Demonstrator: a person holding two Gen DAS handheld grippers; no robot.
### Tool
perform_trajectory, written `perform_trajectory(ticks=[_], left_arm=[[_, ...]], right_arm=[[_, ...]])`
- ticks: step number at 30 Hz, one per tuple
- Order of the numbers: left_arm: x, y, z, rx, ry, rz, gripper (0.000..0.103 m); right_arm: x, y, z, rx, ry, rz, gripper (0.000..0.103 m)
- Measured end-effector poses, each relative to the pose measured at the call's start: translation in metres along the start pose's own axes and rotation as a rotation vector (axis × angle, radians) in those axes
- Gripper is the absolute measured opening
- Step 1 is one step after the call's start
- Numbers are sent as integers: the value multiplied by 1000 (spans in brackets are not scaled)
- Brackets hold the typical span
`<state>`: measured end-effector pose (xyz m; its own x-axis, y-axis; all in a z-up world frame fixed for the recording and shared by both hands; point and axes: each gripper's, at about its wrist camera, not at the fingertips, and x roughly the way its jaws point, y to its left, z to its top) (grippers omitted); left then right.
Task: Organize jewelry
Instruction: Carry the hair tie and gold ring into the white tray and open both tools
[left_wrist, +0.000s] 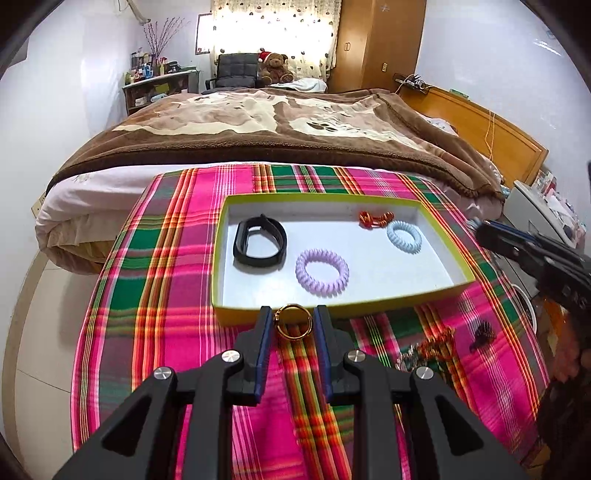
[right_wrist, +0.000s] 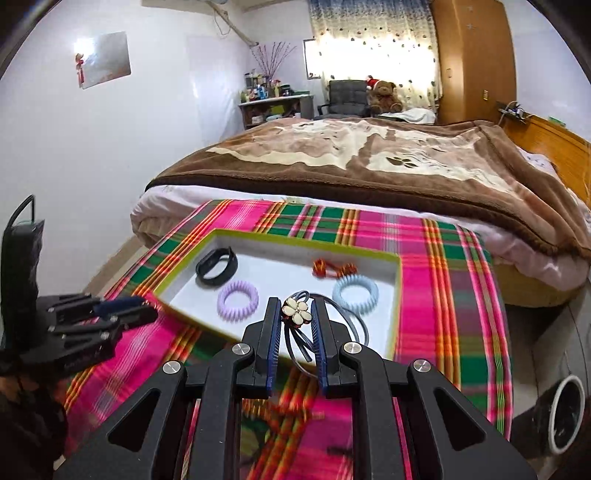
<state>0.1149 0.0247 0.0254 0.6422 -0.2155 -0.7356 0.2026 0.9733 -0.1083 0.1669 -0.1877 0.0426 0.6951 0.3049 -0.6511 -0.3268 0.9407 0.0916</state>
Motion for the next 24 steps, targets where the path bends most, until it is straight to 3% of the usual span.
perform_trajectory(ticks=[13,24], left_arm=[[38,15,27,-12,38,-5,23],[65,23,26,-34,87,-9,23]], right_arm=[[91,8,33,-46,124,18,17],[134,19,35,-76,214,58,17]])
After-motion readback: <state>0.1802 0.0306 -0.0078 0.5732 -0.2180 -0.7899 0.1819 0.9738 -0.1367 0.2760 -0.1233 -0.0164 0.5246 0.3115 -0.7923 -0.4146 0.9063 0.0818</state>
